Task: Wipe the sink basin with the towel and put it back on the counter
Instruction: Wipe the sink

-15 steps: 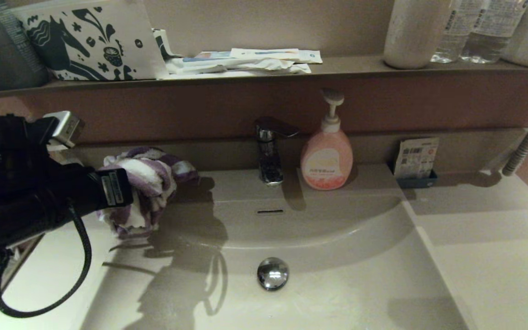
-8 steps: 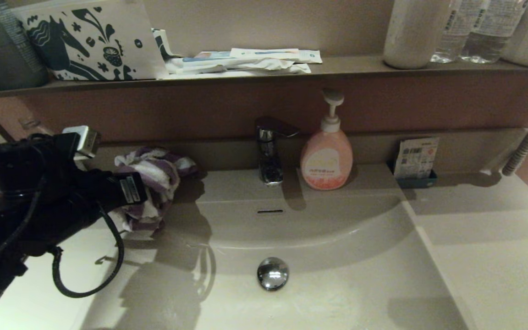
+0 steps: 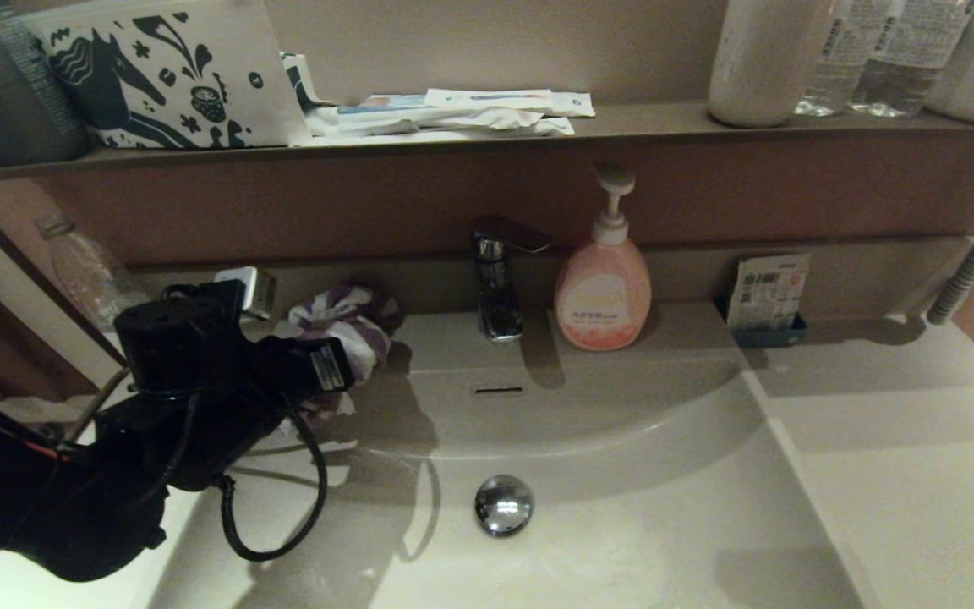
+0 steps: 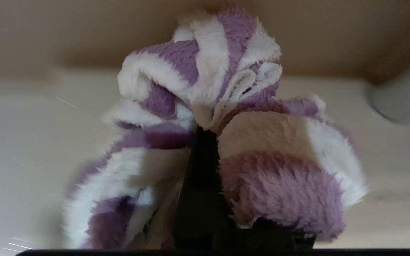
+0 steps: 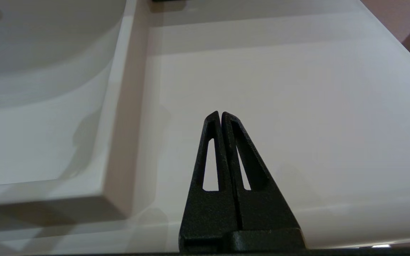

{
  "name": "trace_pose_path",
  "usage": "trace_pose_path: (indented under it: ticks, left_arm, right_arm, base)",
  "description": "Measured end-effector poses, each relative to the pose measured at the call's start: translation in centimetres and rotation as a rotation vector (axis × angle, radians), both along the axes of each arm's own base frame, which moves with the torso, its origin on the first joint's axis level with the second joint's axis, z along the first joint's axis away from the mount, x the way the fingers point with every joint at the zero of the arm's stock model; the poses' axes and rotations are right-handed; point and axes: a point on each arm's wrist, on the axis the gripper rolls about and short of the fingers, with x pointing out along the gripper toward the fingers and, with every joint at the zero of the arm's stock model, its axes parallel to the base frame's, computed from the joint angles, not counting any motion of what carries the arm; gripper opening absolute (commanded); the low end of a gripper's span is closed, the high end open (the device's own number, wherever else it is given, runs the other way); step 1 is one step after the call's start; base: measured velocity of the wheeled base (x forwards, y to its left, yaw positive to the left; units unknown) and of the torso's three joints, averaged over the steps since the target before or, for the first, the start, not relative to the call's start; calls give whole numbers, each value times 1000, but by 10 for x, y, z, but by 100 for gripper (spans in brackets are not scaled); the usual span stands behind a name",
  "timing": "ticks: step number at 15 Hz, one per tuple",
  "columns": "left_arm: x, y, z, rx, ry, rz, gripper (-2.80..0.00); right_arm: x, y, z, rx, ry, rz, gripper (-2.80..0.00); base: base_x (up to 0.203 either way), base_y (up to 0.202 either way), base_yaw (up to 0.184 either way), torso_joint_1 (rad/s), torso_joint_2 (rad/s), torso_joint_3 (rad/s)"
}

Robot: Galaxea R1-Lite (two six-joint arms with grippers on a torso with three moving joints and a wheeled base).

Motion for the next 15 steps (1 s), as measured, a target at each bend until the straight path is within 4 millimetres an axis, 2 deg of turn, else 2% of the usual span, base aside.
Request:
trace_pose_path:
  ticks: [3,15]
  left_arm:
    - [-7,-19,-10,5,33,-14,-280]
    - [-2,-45,-34,-2,78,-75,-280]
  right_arm:
    - [0,0,0,0,0,0,-280]
    - [0,0,0,0,0,0,-280]
  base:
    - [0,0,0,0,0,0]
    - [0,0,0,0,0,0]
